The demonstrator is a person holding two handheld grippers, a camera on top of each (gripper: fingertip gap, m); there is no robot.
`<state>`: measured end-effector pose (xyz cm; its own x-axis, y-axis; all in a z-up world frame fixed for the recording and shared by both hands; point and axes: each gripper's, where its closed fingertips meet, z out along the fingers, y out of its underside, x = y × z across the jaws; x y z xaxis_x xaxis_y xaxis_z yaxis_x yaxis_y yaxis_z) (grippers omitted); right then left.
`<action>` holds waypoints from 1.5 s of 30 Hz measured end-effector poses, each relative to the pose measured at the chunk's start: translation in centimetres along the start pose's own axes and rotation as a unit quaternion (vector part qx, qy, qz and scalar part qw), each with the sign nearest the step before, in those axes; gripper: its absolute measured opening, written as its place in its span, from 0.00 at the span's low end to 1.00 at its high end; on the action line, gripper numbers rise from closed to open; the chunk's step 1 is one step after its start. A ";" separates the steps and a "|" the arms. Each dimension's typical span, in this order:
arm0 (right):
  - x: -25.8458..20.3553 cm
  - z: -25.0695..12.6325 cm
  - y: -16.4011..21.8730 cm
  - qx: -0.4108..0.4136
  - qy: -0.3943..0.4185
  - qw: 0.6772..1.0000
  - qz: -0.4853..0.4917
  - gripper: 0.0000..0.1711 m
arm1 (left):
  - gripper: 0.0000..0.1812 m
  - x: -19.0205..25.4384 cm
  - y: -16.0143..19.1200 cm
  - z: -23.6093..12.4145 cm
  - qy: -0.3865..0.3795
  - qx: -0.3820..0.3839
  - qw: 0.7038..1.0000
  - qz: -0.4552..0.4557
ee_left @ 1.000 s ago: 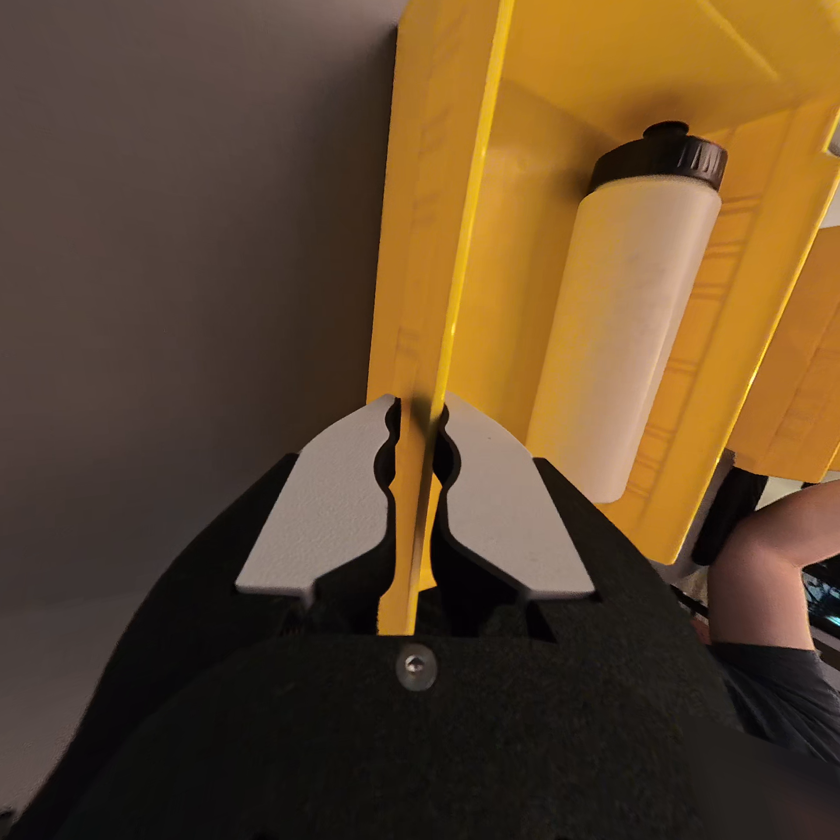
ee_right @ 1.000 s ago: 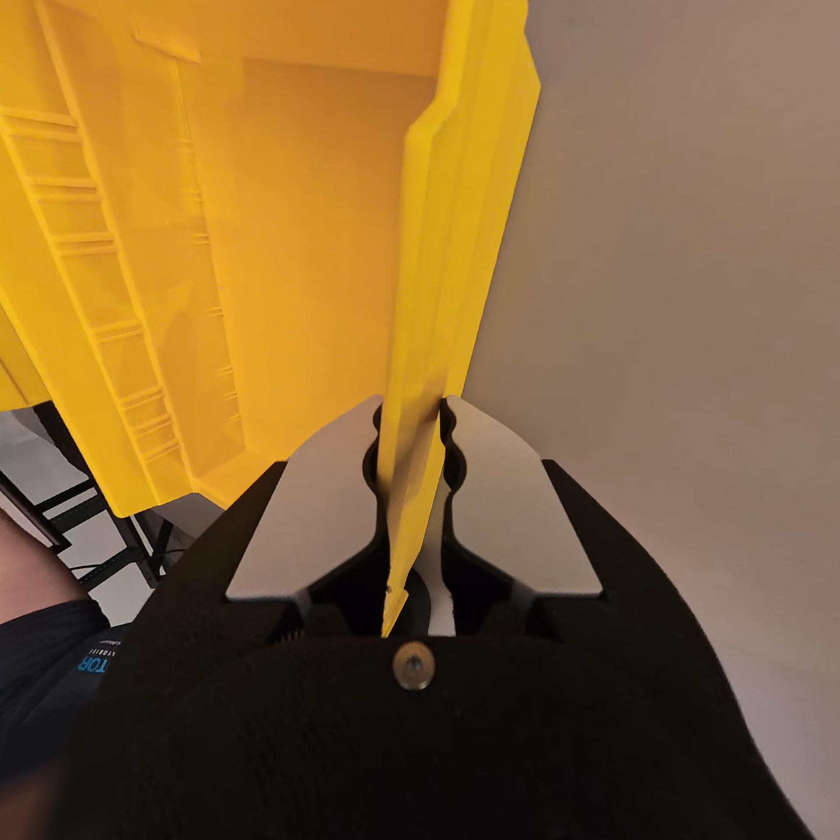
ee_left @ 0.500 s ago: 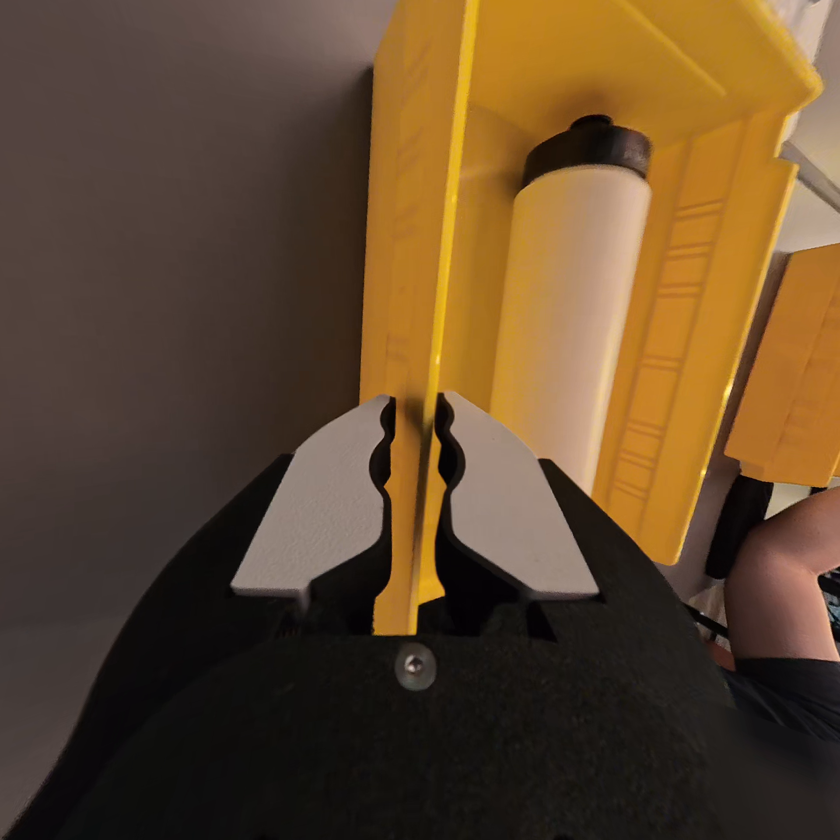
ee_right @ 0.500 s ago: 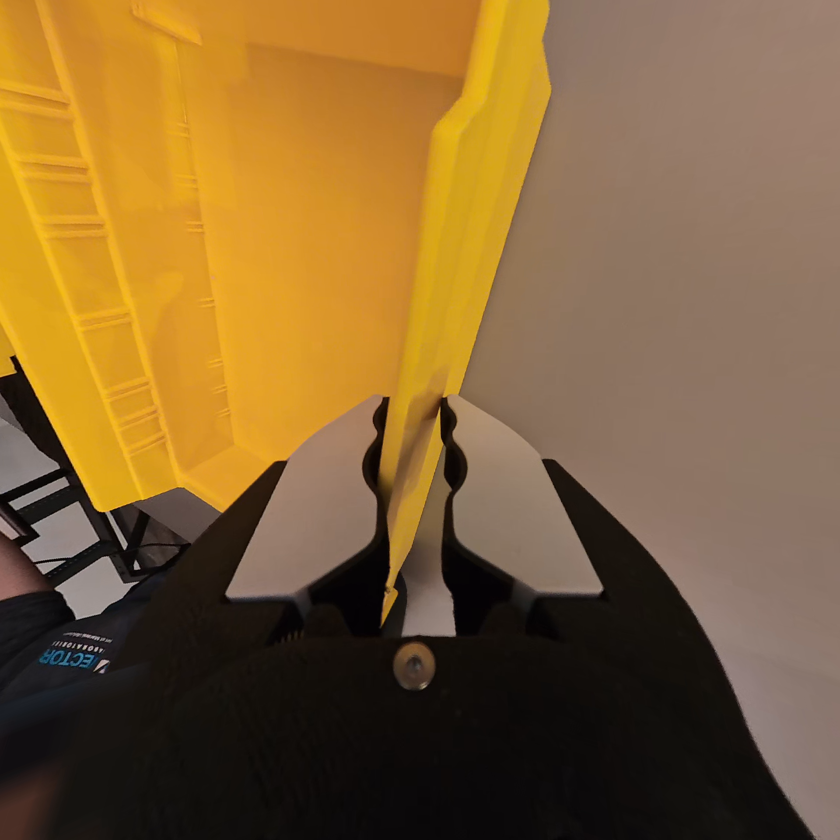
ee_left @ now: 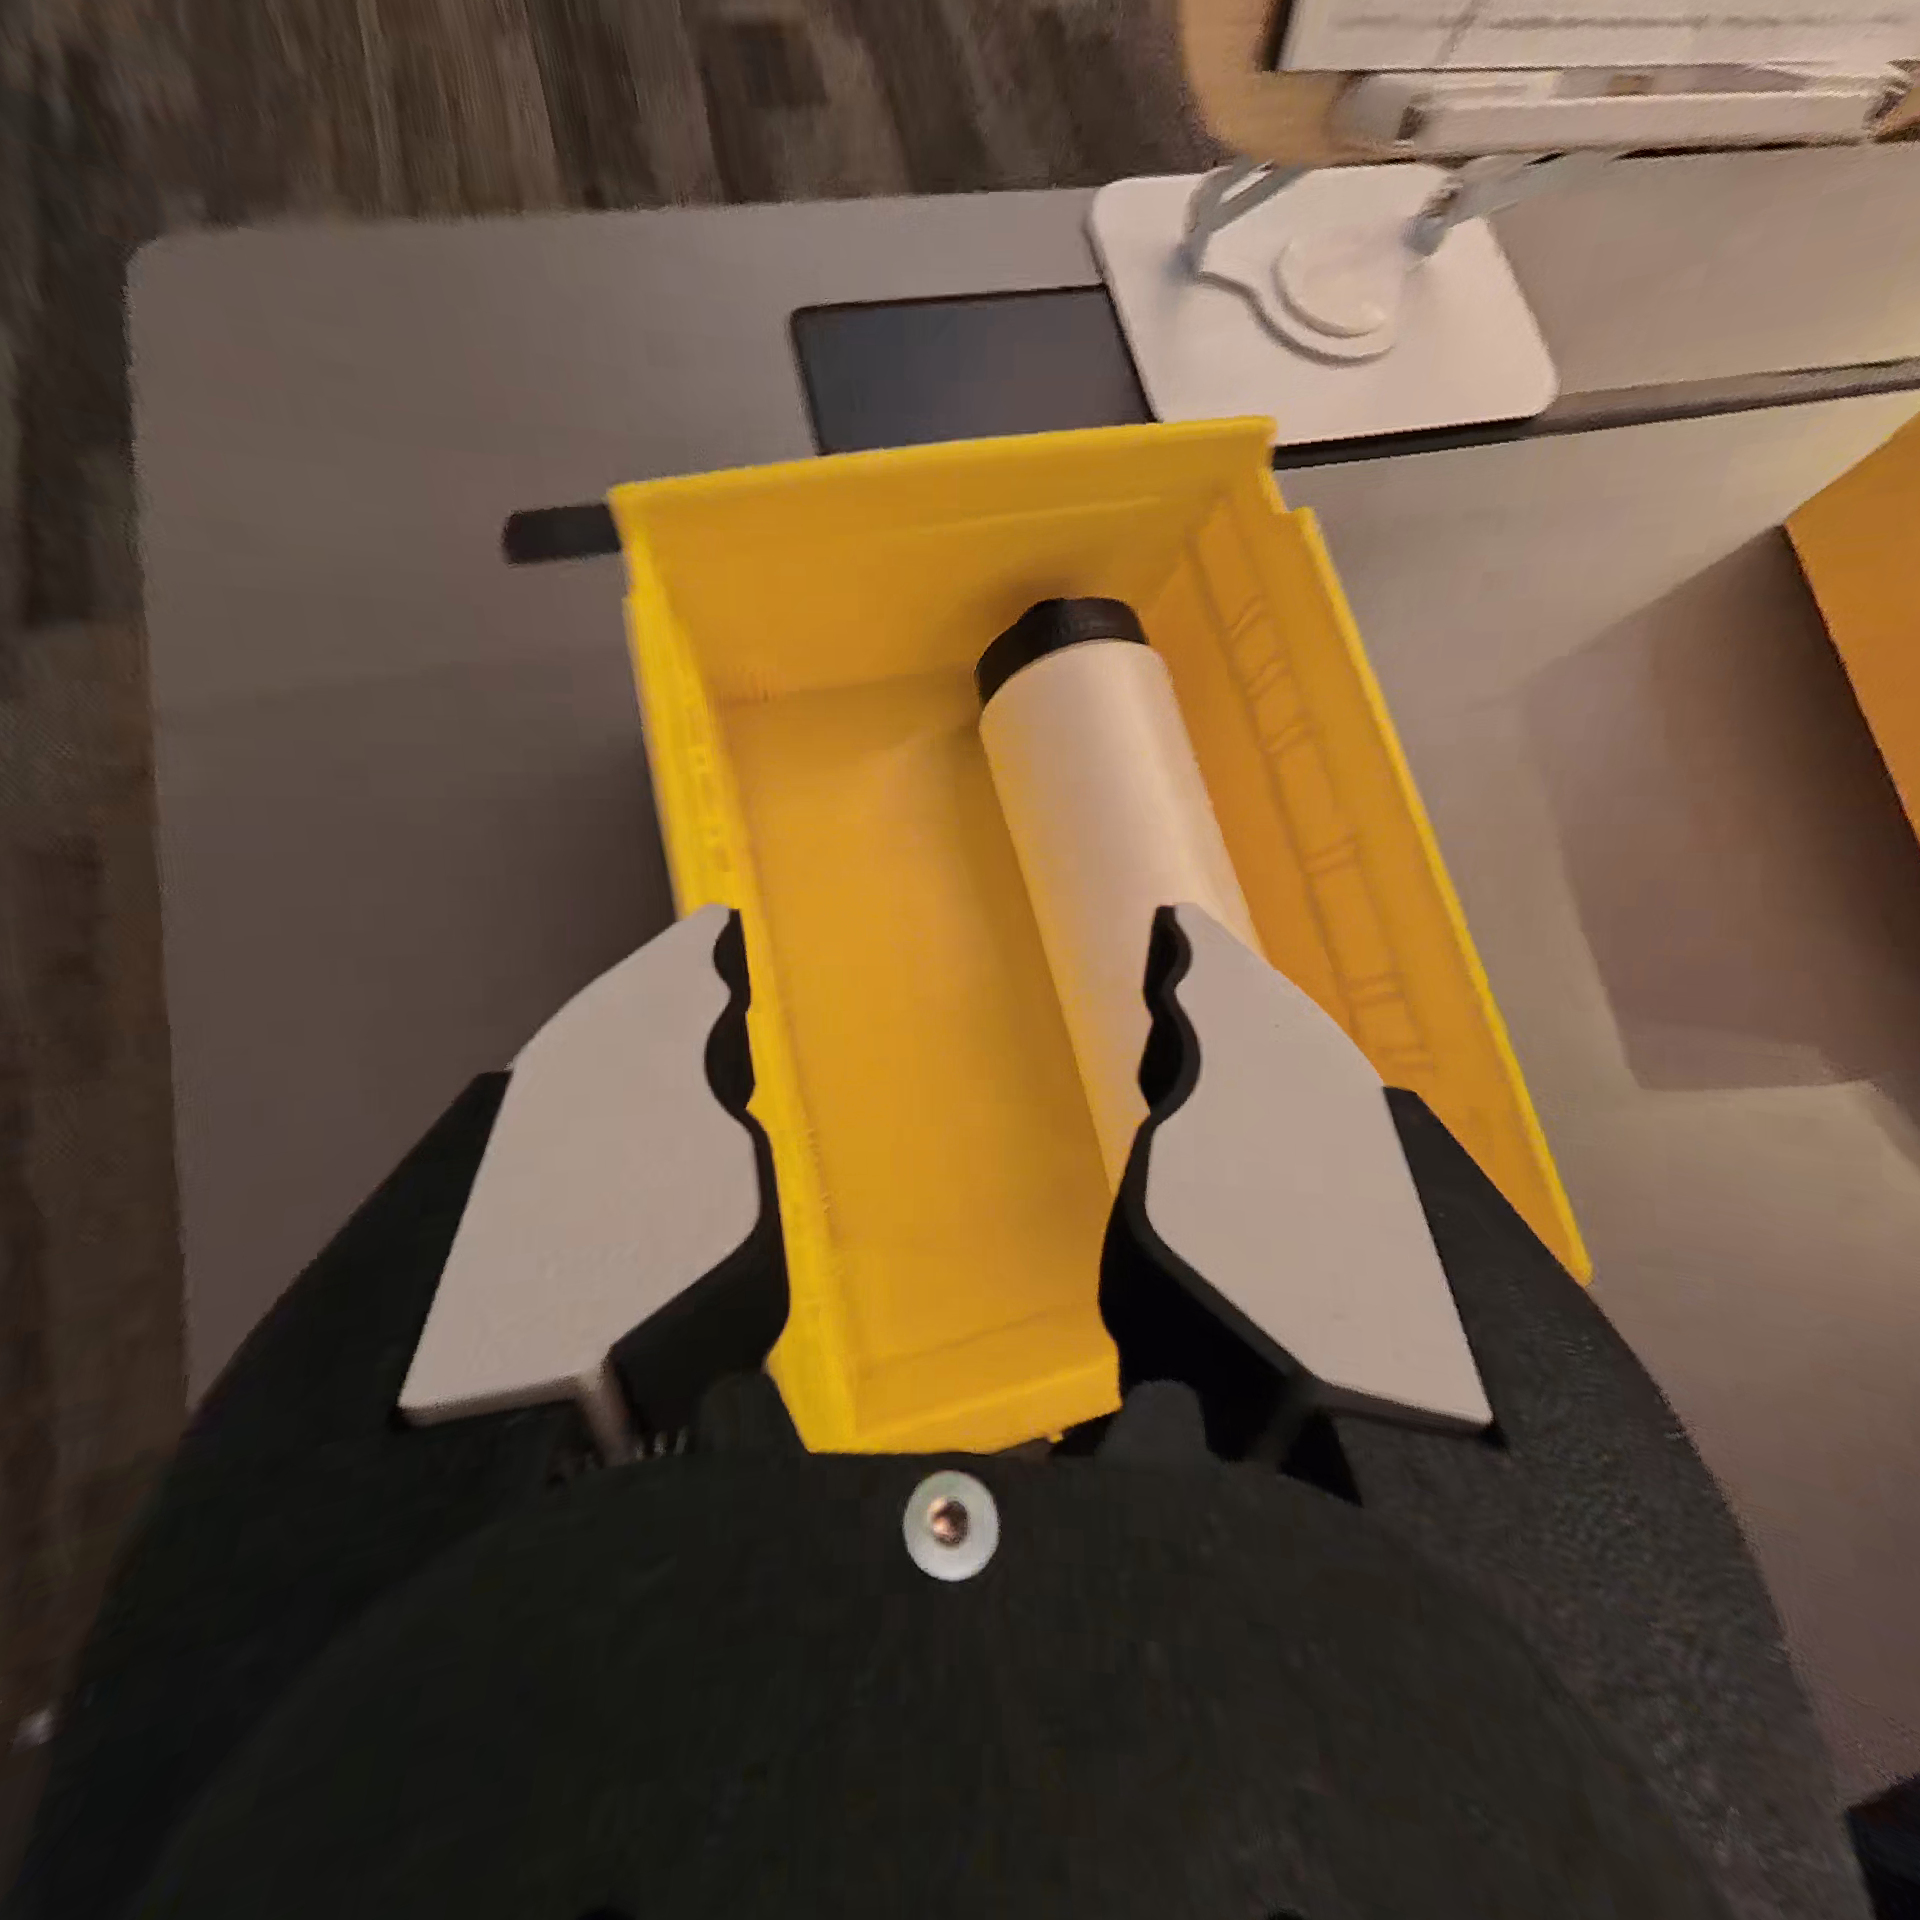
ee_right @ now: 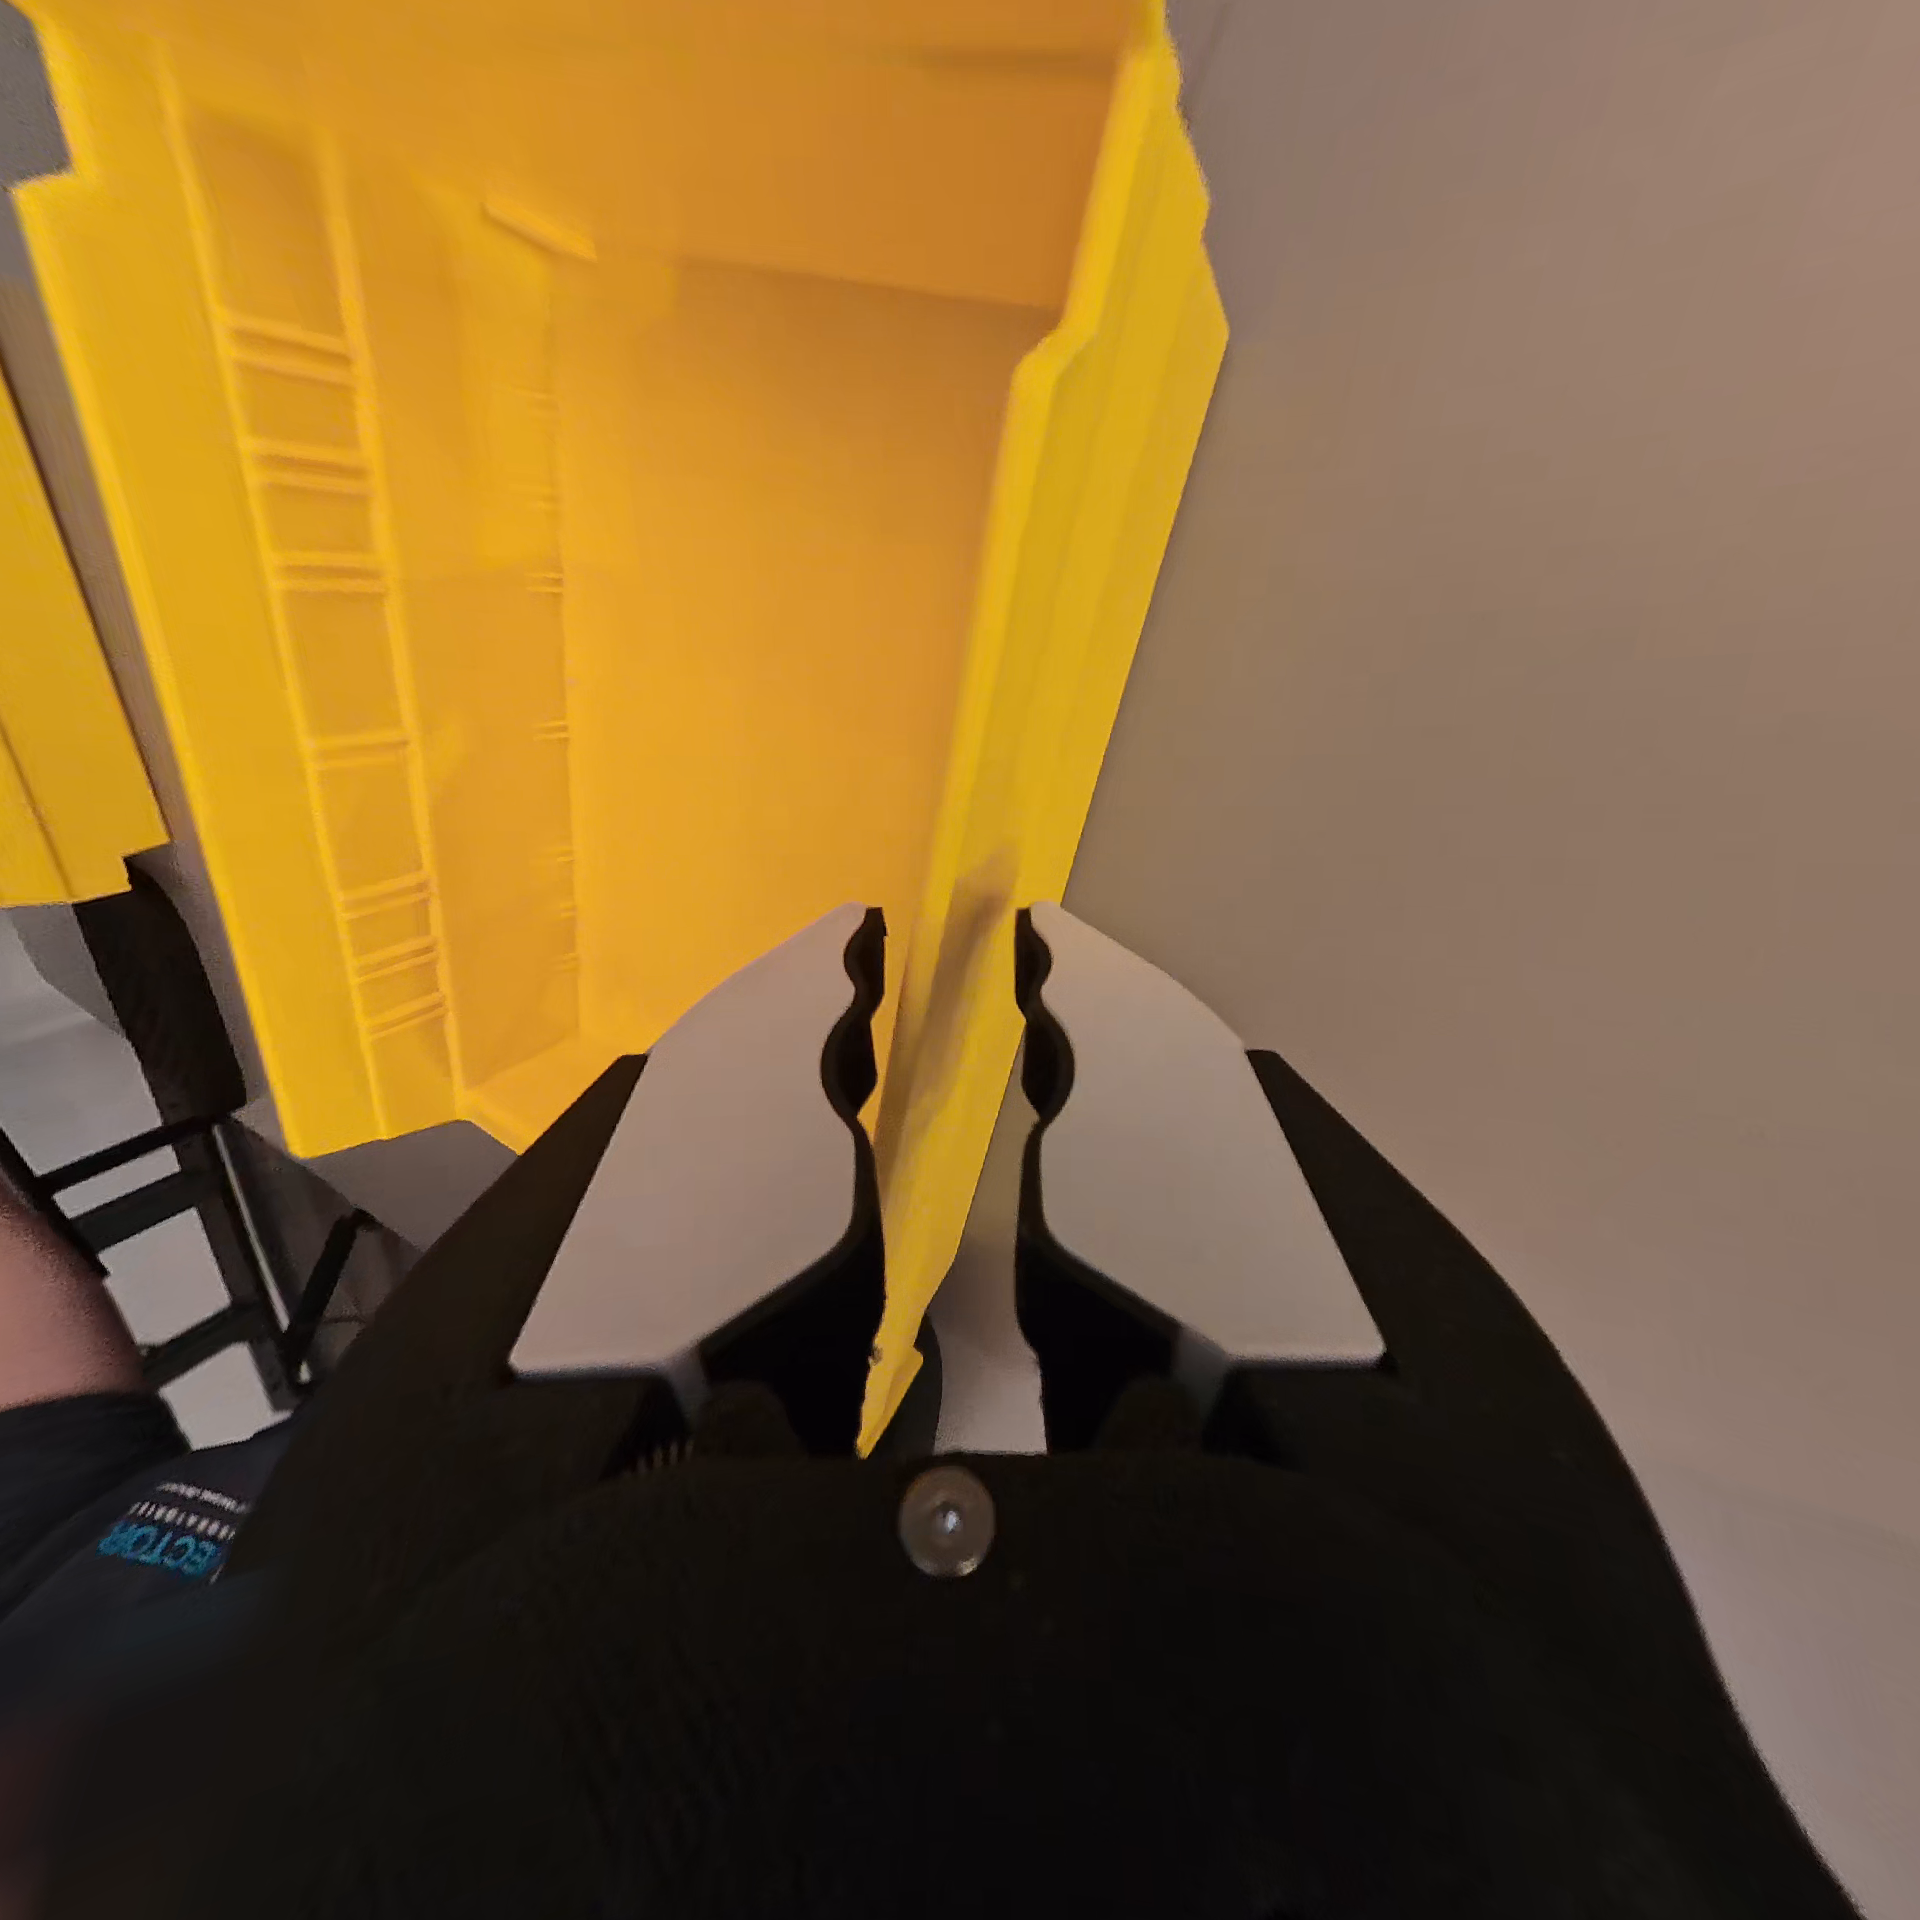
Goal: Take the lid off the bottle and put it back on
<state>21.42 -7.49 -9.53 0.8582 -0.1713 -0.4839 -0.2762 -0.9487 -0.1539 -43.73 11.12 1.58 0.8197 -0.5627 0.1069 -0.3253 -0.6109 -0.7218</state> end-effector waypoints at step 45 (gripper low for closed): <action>-14.9 -17.8 -4.5 0.501 0.024 0.800 -0.329 0.32 | 0.45 4.1 7.9 13.1 0.019 -0.338 0.937 -0.084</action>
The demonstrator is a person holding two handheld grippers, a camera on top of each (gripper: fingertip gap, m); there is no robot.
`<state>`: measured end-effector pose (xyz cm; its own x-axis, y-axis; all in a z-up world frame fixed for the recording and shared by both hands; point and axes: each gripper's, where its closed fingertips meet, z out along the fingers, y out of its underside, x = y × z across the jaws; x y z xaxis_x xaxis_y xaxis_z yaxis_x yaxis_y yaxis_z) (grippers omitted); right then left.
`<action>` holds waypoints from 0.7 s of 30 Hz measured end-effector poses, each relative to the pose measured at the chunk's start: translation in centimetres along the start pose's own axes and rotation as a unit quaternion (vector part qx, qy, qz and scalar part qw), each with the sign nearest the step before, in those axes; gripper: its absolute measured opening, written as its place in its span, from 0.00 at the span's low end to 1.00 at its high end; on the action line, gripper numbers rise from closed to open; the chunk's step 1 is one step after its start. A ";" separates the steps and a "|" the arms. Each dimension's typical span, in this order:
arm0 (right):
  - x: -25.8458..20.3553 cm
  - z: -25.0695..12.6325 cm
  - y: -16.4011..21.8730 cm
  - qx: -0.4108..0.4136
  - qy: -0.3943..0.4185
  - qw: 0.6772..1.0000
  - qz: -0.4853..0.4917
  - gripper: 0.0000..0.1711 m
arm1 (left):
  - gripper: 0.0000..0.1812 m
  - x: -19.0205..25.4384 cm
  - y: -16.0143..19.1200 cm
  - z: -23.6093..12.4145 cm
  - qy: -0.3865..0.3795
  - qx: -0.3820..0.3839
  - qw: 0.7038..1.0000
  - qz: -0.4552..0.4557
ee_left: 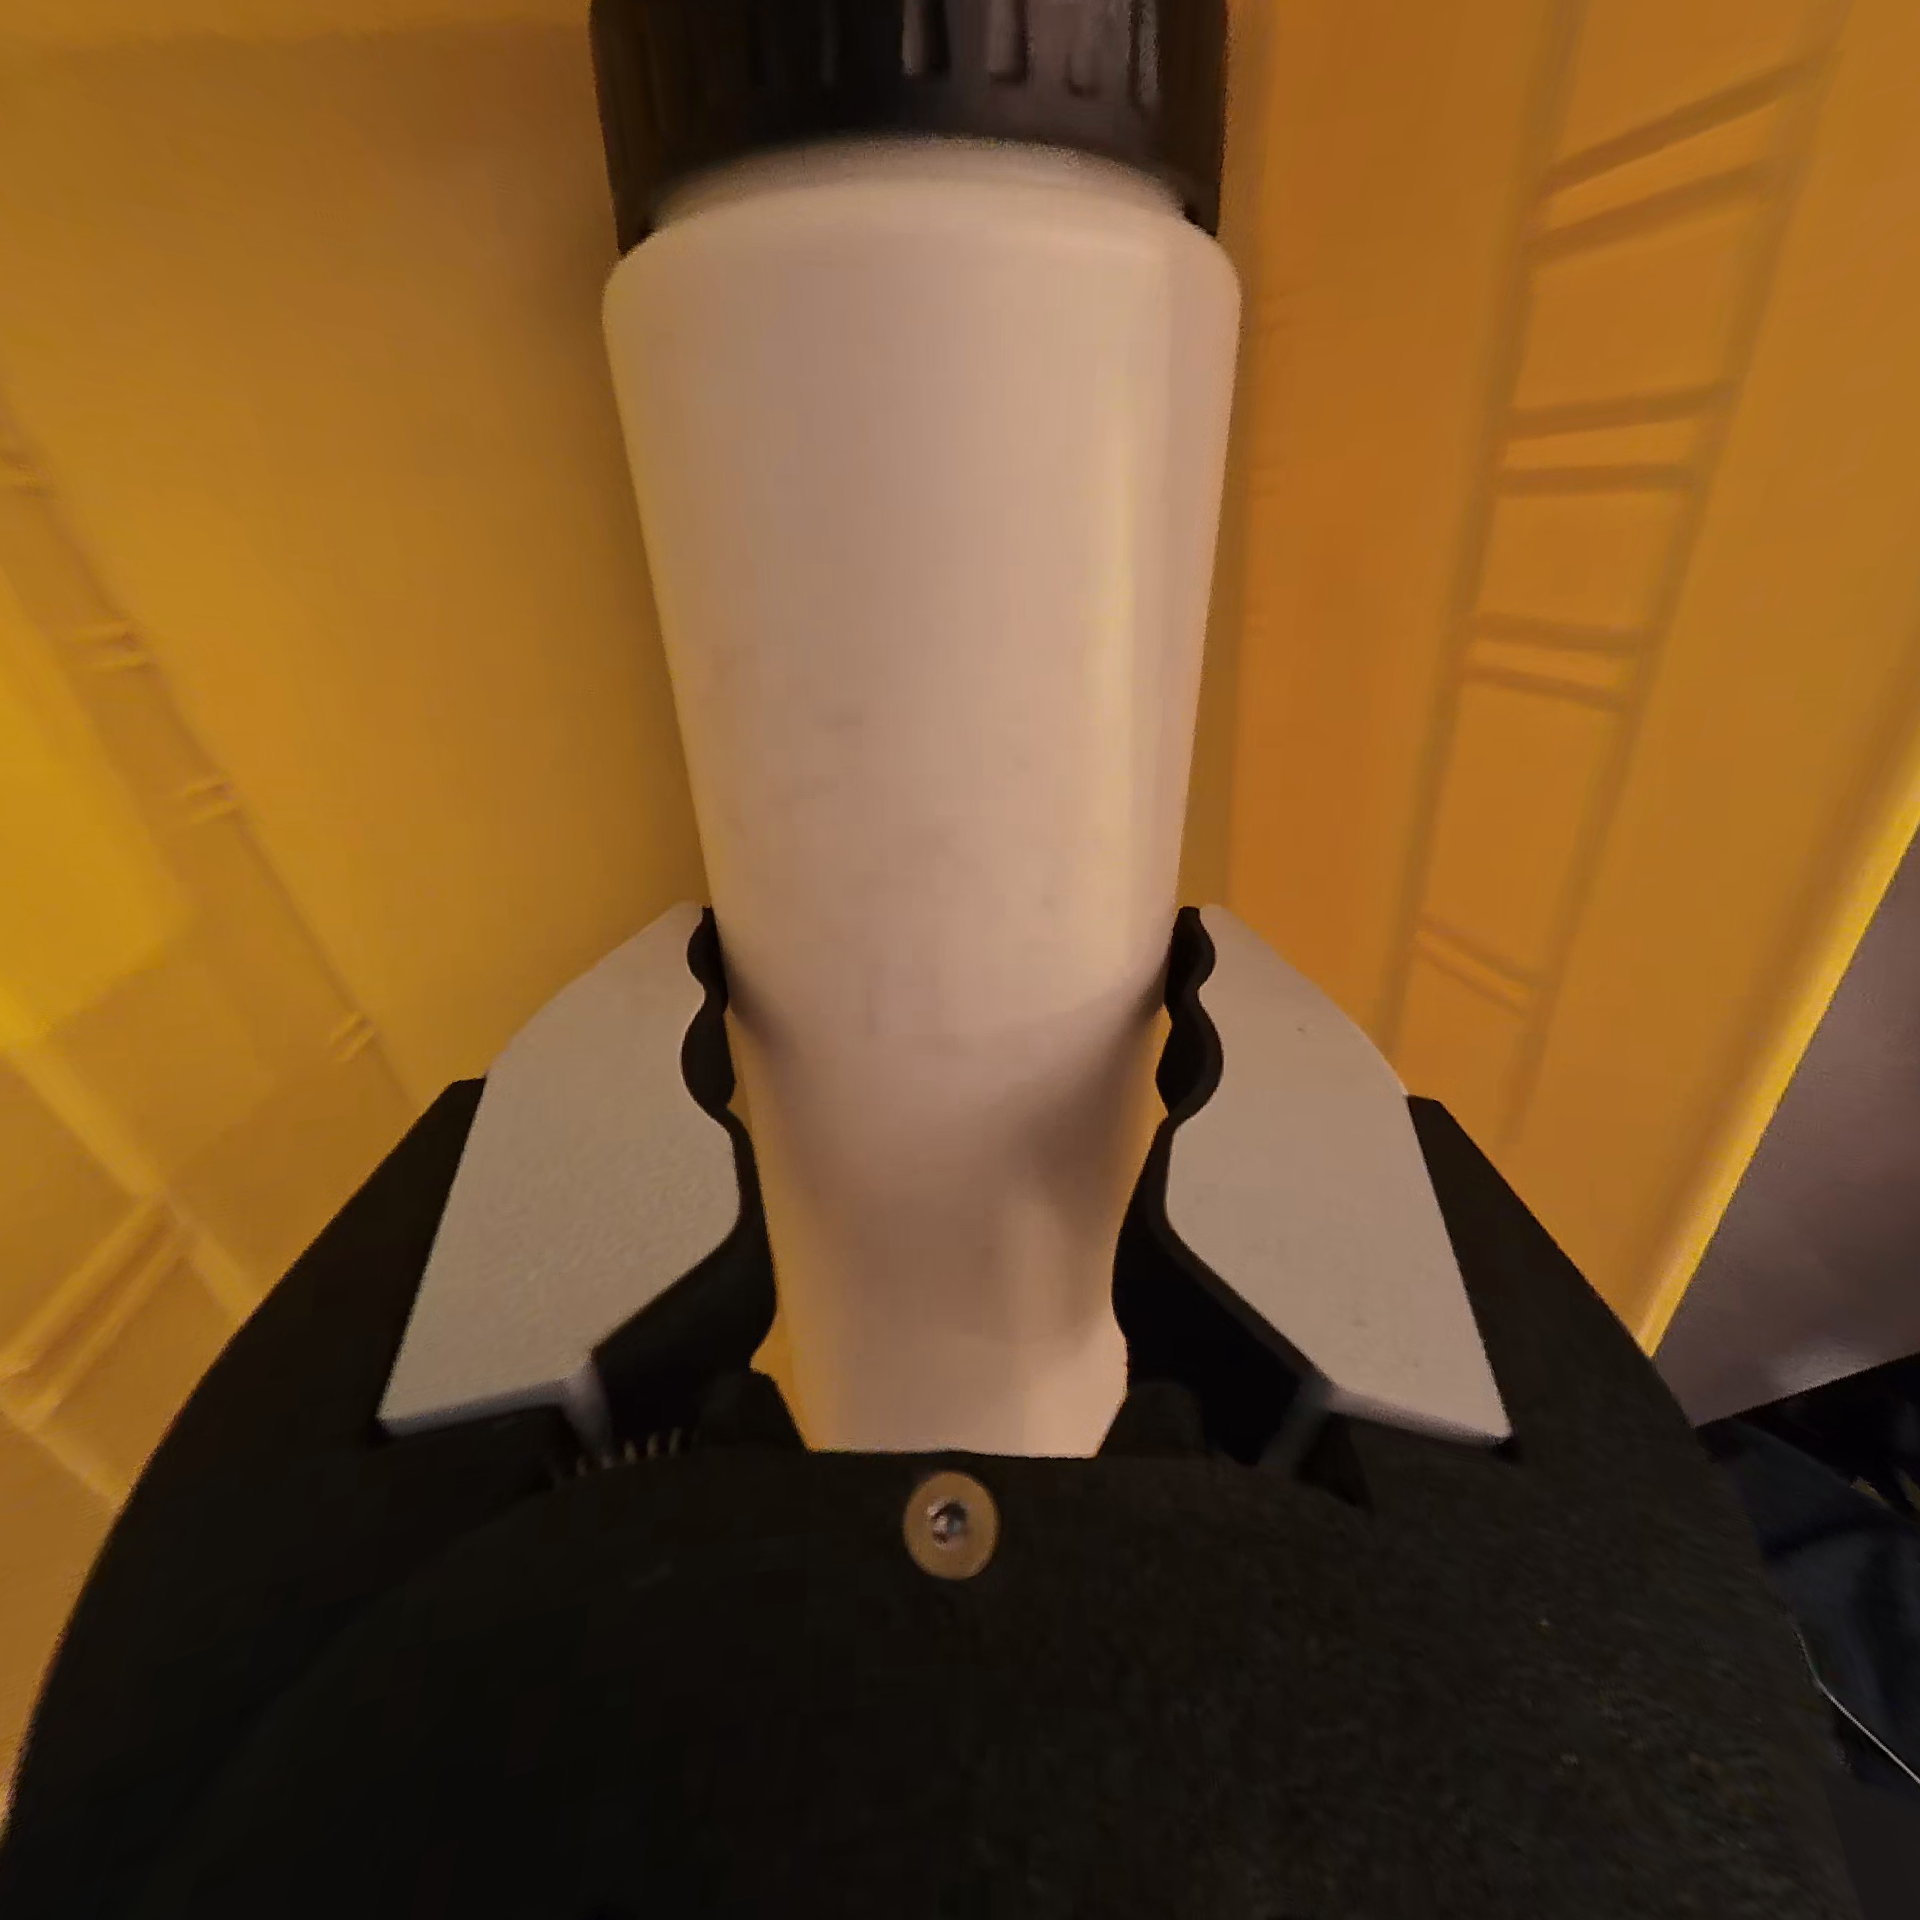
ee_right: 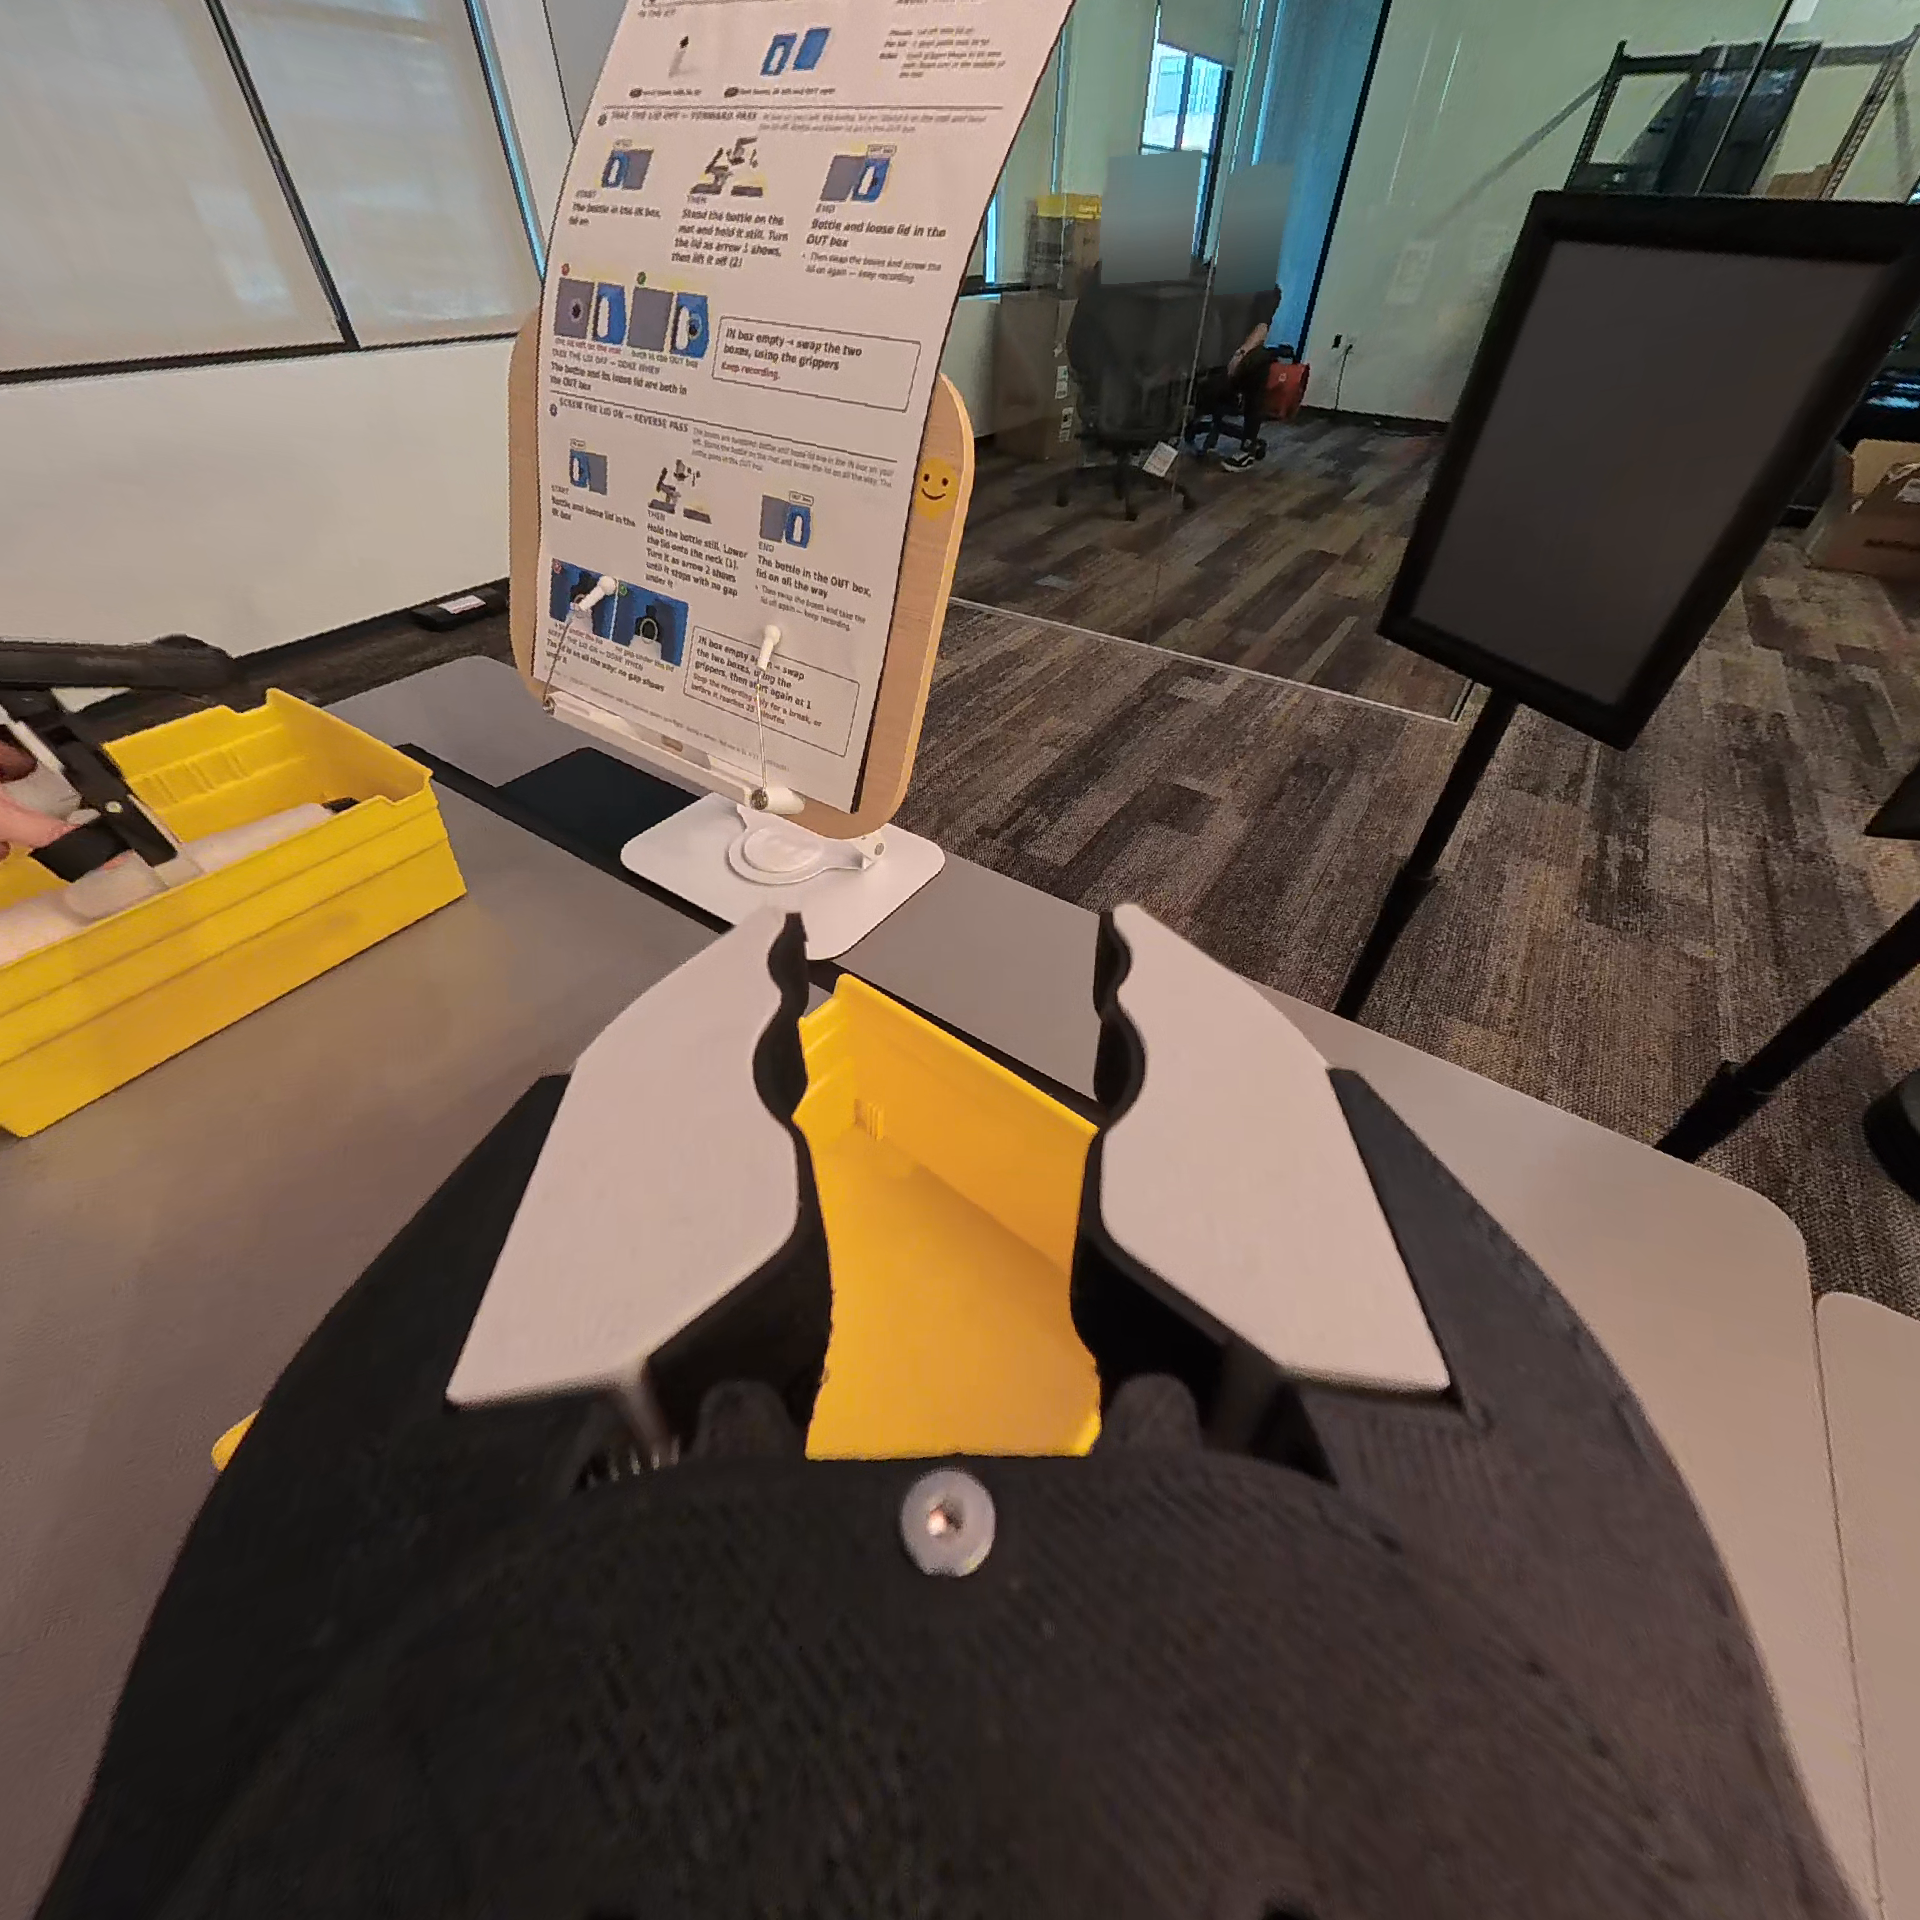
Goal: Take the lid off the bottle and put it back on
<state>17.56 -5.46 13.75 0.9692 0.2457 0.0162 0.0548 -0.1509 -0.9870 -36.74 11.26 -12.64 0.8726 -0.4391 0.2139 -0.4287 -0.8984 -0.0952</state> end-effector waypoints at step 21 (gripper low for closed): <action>0.0 1.5 1.6 -0.047 0.005 0.999 -0.004 0.32 | 0.45 -0.8 0.3 -1.3 0.040 -0.010 0.999 -0.002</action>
<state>17.28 -4.23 11.91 0.9710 0.2376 0.0252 0.0837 -0.2393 -0.9673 -37.88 11.31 -11.54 0.8528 -0.4333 0.2916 -0.4312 -0.8991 -0.0749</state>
